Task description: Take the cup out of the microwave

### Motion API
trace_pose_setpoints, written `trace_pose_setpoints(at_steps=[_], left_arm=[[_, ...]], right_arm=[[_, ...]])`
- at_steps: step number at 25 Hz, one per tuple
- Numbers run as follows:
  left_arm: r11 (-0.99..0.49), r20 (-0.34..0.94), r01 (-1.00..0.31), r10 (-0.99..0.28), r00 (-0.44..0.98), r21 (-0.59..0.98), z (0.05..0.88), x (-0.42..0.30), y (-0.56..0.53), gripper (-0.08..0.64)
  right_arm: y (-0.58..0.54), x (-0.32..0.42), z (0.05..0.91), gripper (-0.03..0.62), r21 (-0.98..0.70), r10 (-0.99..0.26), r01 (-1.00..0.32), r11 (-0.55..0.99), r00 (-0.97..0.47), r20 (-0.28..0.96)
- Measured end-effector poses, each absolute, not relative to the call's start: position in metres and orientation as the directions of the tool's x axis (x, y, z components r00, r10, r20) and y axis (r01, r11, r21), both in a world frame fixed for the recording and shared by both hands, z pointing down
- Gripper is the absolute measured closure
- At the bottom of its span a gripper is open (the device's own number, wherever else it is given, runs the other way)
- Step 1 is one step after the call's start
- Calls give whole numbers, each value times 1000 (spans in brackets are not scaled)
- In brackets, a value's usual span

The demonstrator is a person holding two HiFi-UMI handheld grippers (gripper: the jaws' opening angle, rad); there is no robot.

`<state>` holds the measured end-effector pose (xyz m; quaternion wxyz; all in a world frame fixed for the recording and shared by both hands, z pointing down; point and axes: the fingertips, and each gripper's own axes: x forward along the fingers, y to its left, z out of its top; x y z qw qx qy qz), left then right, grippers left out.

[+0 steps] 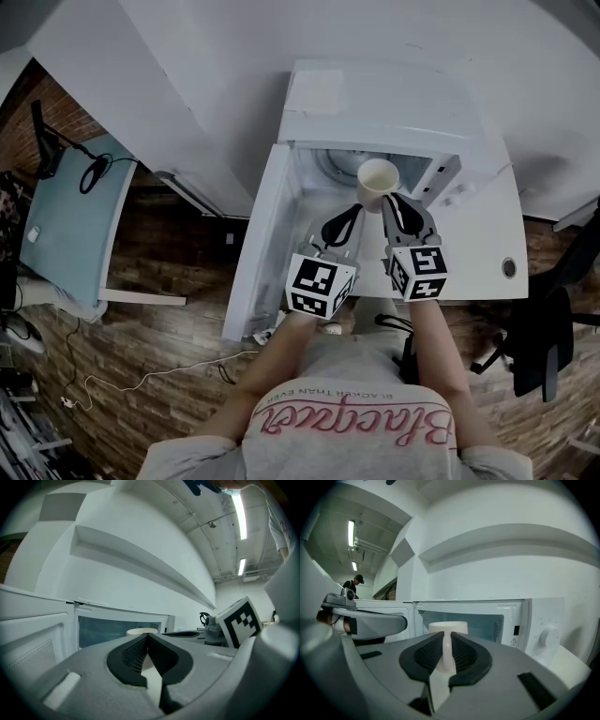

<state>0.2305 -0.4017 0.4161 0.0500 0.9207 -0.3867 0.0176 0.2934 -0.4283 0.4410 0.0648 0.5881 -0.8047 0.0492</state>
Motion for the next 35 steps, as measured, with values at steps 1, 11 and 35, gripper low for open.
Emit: trace_pose_setpoints(at_steps=[1, 11, 35], left_arm=[[-696, 71, -714, -710, 700, 79, 416, 230, -401, 555], [-696, 62, -713, -711, 701, 81, 415, 225, -392, 555], [-690, 17, -721, -722, 692, 54, 408, 224, -371, 555]], right_arm=[[-425, 293, 440, 538, -3, -940, -953, 303, -299, 162], [-394, 287, 422, 538, -13, -949, -957, 290, -290, 125], [-336, 295, 394, 538, -19, -963, -964, 265, -266, 50]])
